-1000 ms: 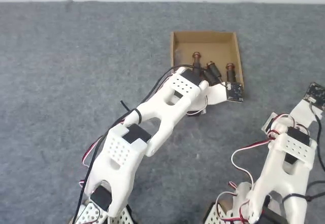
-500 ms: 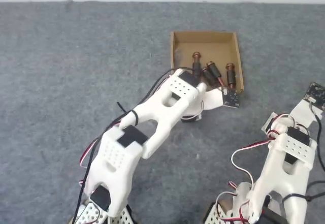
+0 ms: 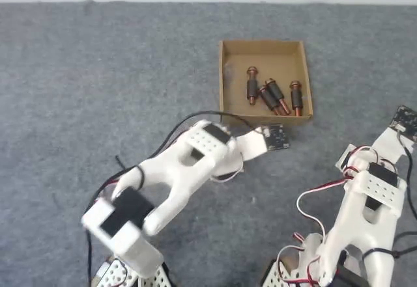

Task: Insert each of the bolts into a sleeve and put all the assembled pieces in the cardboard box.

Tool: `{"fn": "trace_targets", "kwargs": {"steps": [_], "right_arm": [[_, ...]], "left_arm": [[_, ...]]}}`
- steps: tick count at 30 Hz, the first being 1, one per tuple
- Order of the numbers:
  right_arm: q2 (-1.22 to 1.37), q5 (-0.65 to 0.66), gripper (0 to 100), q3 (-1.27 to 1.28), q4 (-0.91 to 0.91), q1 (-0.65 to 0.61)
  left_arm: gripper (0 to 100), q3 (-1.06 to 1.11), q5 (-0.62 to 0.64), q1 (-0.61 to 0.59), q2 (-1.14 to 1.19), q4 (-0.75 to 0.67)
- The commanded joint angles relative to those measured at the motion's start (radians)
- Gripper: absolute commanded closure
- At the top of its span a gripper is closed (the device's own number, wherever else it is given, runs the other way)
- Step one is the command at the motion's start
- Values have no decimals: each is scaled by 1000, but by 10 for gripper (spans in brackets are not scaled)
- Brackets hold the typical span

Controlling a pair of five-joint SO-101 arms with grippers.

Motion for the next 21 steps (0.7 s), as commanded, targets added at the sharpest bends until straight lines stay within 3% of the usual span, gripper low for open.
{"fn": "trace_targets", "kwargs": {"steps": [1, 4, 14, 21], "right_arm": [[-47, -9, 992, 0, -19, 12], [-47, -9, 992, 3, -21, 12], [-47, -5, 992, 8, -21, -58], [-47, -2, 992, 34, -102, -176]], "left_arm": [[987, 163, 112, -32, -226, -92], [987, 255, 196, -124, -345, -181], [986, 438, 588, -597, -575, -417], [987, 476, 683, -819, -588, -433]]}}
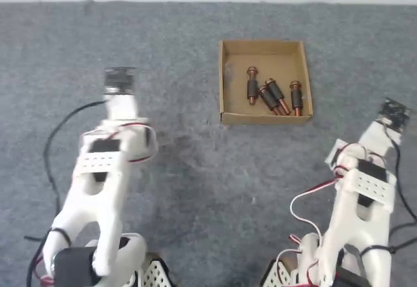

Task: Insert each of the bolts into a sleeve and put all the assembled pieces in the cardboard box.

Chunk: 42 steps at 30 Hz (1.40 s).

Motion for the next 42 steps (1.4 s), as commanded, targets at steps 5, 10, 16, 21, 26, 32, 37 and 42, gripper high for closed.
{"fn": "trace_targets", "kwargs": {"steps": [5, 10, 16, 21, 26, 32, 37, 42], "right_arm": [[-47, 18, 992, 57, -219, -134], [-47, 209, 992, 63, -484, -180], [-45, 385, 992, 141, -808, -257], [-45, 413, 992, 158, -1058, -338], [-44, 417, 992, 157, -1115, -446], [101, 411, 992, 84, -1118, -519], [343, 416, 992, -5, -1225, -515], [526, 417, 992, -69, -1504, -536]], "left_arm": [[987, 70, 41, -140, -63, -26], [987, 76, 41, -172, -66, -54], [987, 77, 41, -172, -63, -66], [987, 77, 41, -172, -60, -68], [987, 77, 41, -172, -60, -68], [987, 79, 41, -172, -60, -64], [987, 79, 41, -170, -60, -64], [987, 79, 41, -169, -60, -68]]}}
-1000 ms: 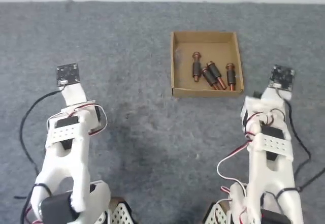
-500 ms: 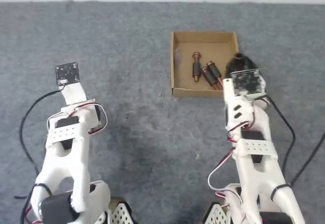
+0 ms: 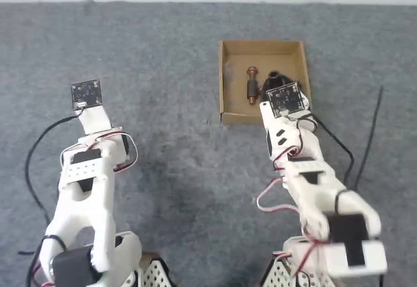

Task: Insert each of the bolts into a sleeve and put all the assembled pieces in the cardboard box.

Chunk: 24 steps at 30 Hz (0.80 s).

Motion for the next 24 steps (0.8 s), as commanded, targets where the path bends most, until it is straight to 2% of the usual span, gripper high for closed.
{"fn": "trace_targets", "kwargs": {"steps": [1, 5, 12, 24], "right_arm": [[88, 12, 992, -124, -189, -33], [228, 9, 992, -204, -329, -64], [346, 8, 993, -190, -602, -168], [340, -241, 993, -34, -602, -295]], "left_arm": [[987, -8, 9, -2, -55, -31], [987, -8, 9, -2, -55, -31], [987, -8, 8, 0, -55, -44], [987, 12, 8, 2, -54, -95]]}}
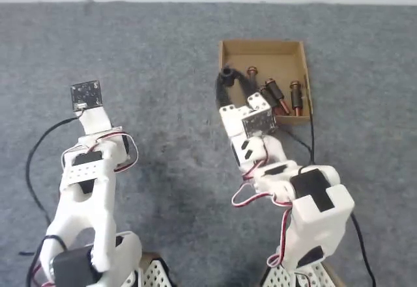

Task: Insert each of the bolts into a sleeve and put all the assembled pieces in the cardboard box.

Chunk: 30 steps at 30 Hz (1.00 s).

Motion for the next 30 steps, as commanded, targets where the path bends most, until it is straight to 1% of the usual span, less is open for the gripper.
{"fn": "trace_targets", "kwargs": {"steps": [1, 7, 14, 24, 27, 30], "right_arm": [[-42, -61, 993, 55, -12, -45], [-234, -144, 993, 239, -2, -113], [-386, -149, 993, 420, -2, -133], [-518, -149, 993, 606, -8, -134], [-518, -150, 993, 608, 4, -125], [-489, -150, 993, 608, 1, -145]], "left_arm": [[987, -15, 5, 0, -54, -34], [987, -15, 5, 0, -54, -34], [987, -15, 5, 0, -54, -34], [987, -18, 9, -2, -61, -34], [987, -24, 11, 0, -61, -37], [987, -61, 11, 23, -63, -75]]}}
